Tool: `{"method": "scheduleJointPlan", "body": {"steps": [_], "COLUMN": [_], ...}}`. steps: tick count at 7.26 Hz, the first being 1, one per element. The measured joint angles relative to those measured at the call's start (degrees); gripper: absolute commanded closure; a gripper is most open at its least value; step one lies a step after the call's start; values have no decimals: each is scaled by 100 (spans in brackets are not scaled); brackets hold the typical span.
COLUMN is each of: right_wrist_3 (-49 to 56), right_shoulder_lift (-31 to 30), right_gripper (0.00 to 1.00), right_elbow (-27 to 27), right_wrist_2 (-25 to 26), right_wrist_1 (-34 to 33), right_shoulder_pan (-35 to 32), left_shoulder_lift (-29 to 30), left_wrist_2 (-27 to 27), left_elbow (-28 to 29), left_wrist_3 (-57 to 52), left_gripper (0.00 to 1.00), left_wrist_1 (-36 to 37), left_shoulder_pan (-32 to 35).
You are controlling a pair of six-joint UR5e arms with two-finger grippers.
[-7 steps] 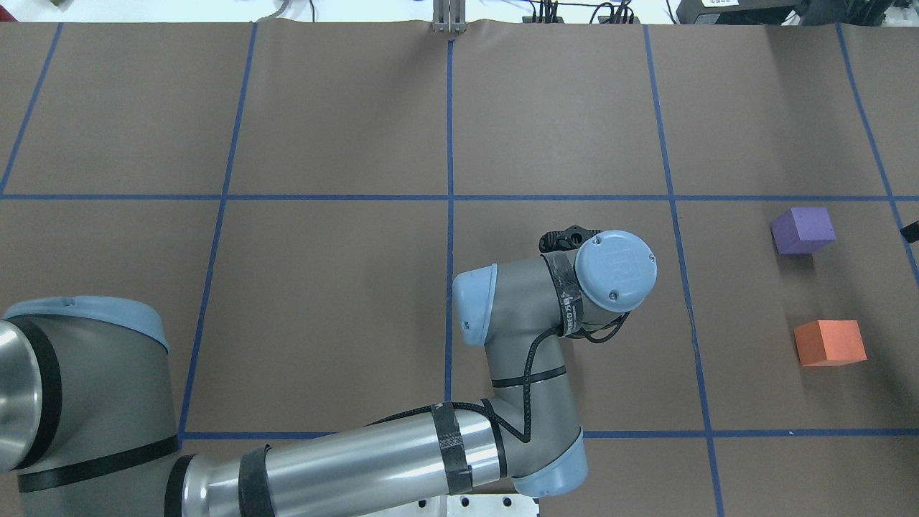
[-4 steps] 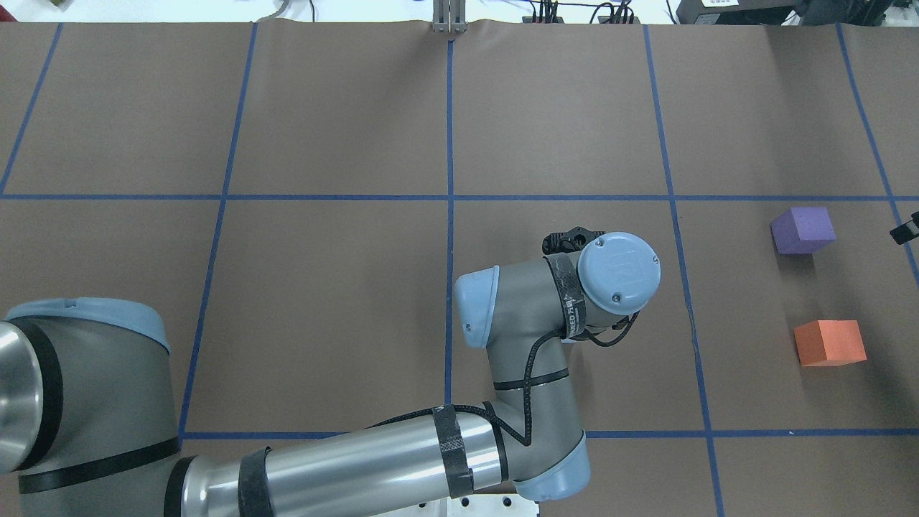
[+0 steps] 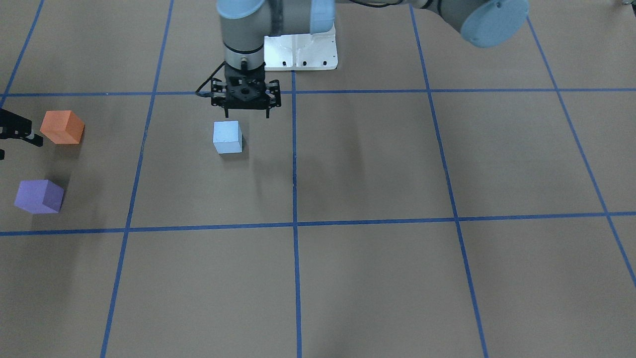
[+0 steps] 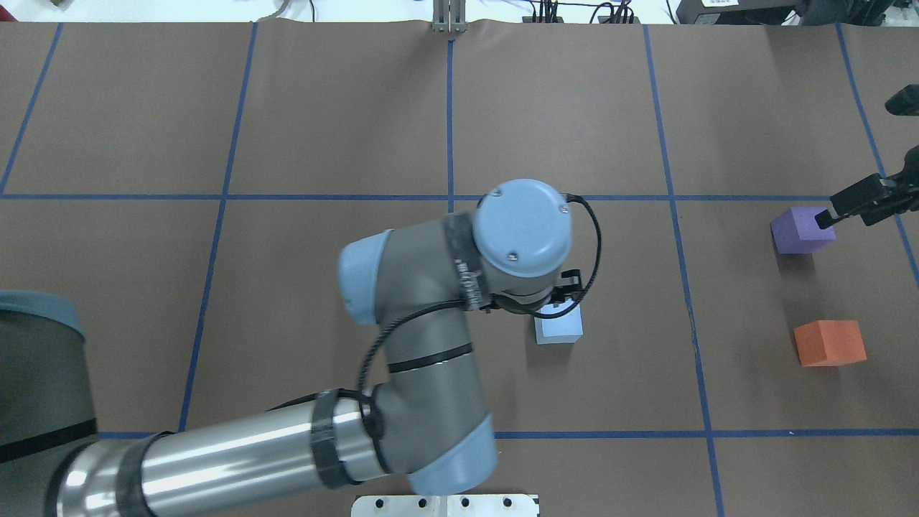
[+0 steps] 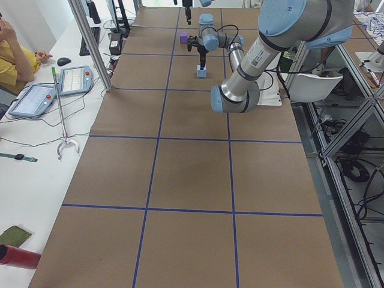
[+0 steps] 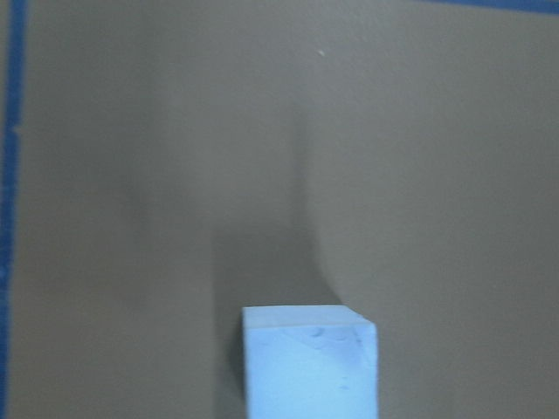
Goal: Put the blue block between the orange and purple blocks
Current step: 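Set the light blue cube down with the left gripper while the right gripper approaches, then grasp the light blue cube with the right gripper while the left arm withdraws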
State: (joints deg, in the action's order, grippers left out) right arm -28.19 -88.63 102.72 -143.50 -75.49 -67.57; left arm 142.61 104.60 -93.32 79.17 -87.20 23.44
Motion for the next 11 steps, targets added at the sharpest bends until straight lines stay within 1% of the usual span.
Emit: {"method": "scheduleJointPlan", "body": {"steps": [1,2,3,4,5,6,8,11], "right_wrist_3": [-1037,-2049,-2861,-3469,-3975,-4361,-4631,-4668], "right_shoulder_lift": [163,403,635,842,1063,1234,1337,1383], "right_gripper": [0,0,0,0,0,0,0,0], "right_elbow": [11,52,144,232,266,282,296,291], "right_wrist_2": [298,710,1223,1743,2177,2508,2853,3187], "right_wrist_1": [518,854,1004,1055,1058,1050,1026,906], "right_shoulder_pan": [393,900,1470,2022,2525,2913,3359,3747], "left_shoulder_lift": [-855,-1552,-1986,-2191,-2276,-2309,-2323,-2326], "left_wrist_2": [293,561,737,817,847,851,846,843], "left_elbow": [-960,-1635,-1989,-2121,-2169,-2181,-2163,-2130], "left_wrist_3": [-160,-411,-580,-649,-668,-667,-630,-598], "left_gripper": [0,0,0,0,0,0,0,0], "left_wrist_1": [51,60,49,39,37,37,40,37], "left_shoulder_pan": [274,564,814,995,1109,1155,1176,1180]}}
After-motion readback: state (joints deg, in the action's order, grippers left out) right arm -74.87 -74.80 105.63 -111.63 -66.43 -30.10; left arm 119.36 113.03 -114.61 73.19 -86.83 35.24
